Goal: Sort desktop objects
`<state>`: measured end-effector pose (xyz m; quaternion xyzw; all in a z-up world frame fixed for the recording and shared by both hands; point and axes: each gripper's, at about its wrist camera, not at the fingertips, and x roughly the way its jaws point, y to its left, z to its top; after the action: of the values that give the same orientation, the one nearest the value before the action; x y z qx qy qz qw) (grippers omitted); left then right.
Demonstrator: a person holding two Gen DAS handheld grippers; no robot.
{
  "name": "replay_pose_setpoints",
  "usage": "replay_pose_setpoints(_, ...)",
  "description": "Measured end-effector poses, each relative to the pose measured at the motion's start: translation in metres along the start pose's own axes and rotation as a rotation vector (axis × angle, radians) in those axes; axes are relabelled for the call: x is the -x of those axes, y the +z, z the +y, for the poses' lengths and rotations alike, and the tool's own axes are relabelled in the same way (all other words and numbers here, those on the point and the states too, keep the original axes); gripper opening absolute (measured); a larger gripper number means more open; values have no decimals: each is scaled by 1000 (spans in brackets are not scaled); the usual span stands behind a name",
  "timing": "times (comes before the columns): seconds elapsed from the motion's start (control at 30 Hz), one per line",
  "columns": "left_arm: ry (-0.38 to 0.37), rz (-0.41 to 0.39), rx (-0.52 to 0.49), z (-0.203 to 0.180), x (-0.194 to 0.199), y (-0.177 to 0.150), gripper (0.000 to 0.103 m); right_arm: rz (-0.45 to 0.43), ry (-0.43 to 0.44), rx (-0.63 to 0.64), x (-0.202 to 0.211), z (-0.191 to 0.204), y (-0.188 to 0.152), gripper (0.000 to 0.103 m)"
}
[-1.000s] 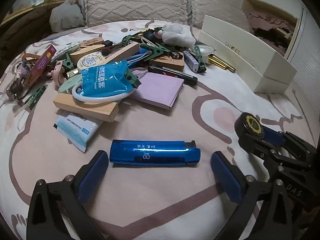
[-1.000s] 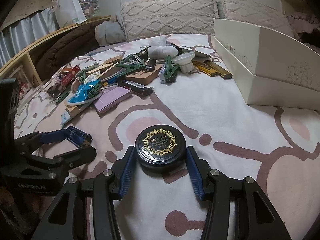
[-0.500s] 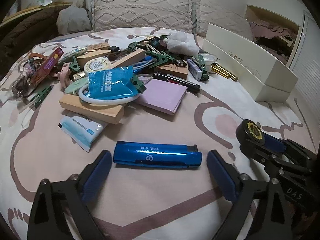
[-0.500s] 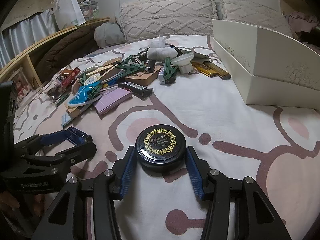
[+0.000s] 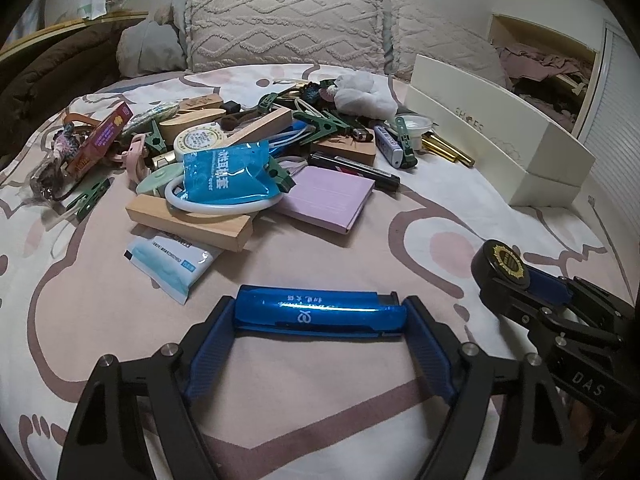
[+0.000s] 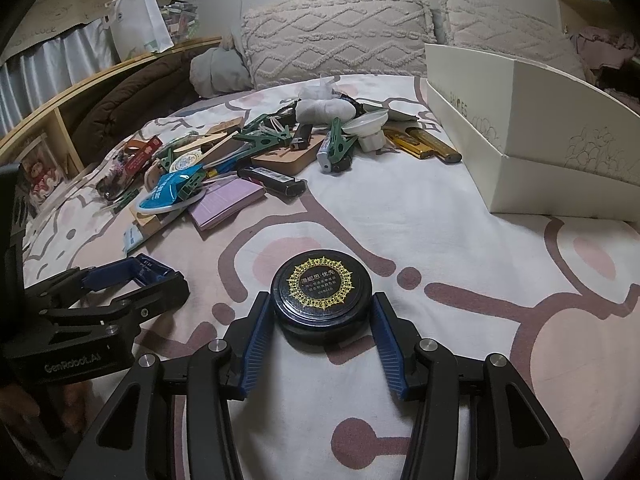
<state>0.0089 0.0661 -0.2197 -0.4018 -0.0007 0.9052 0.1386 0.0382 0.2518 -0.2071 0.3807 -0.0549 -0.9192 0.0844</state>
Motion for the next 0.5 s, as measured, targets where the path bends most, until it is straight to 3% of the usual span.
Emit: replay_pose_setpoints(0.5, 5, -3, 19, -5, 10, -3, 83, -11, -17, -16, 6, -3, 1, 50)
